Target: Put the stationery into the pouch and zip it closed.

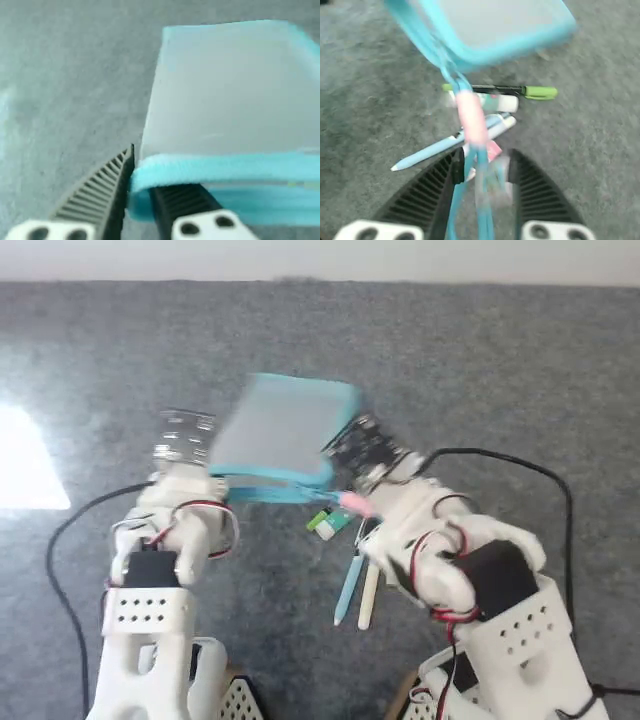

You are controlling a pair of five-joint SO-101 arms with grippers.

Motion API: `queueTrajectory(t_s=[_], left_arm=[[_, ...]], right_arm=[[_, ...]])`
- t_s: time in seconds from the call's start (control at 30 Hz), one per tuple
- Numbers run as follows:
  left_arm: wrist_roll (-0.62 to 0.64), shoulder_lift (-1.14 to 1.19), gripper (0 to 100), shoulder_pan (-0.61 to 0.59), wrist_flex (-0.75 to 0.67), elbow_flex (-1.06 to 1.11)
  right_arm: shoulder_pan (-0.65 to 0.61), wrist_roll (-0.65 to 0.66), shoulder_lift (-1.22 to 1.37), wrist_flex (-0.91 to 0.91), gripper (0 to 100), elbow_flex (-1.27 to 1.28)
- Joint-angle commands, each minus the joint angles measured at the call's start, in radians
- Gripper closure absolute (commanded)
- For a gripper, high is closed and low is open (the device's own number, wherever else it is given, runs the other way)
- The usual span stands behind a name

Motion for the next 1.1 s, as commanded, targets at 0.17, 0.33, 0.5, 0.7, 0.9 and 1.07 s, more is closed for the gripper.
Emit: queueTrajectory(t_s=[0.17,0.33,0.5,0.7,0.9,1.07], left_arm=[[0.054,-0.017,99,-0.055,0.028,-0.030],[0.101,-0.017,99,-0.115,0.028,-0.051],[0.114,-0.017,99,-0.184,0.028,-0.058],[0.110,-0.017,99,-0.187,0.028,-0.056],[0.109,-0.017,99,-0.190,0.026,-0.056],[0.109,-0.017,99,-0.187,0.026,-0.054]], right_arm=[[0.070,0.014,-0.021,-0.025,71.8,0.133],[0.056,0.005,-0.002,-0.206,71.8,0.350],[0.047,-0.078,0.177,-0.285,71.8,0.359],[0.048,-0.183,0.407,-0.334,71.8,0.316],[0.053,-0.236,0.564,-0.406,71.8,0.316],[0.027,-0.365,0.650,-0.409,71.8,0.319]])
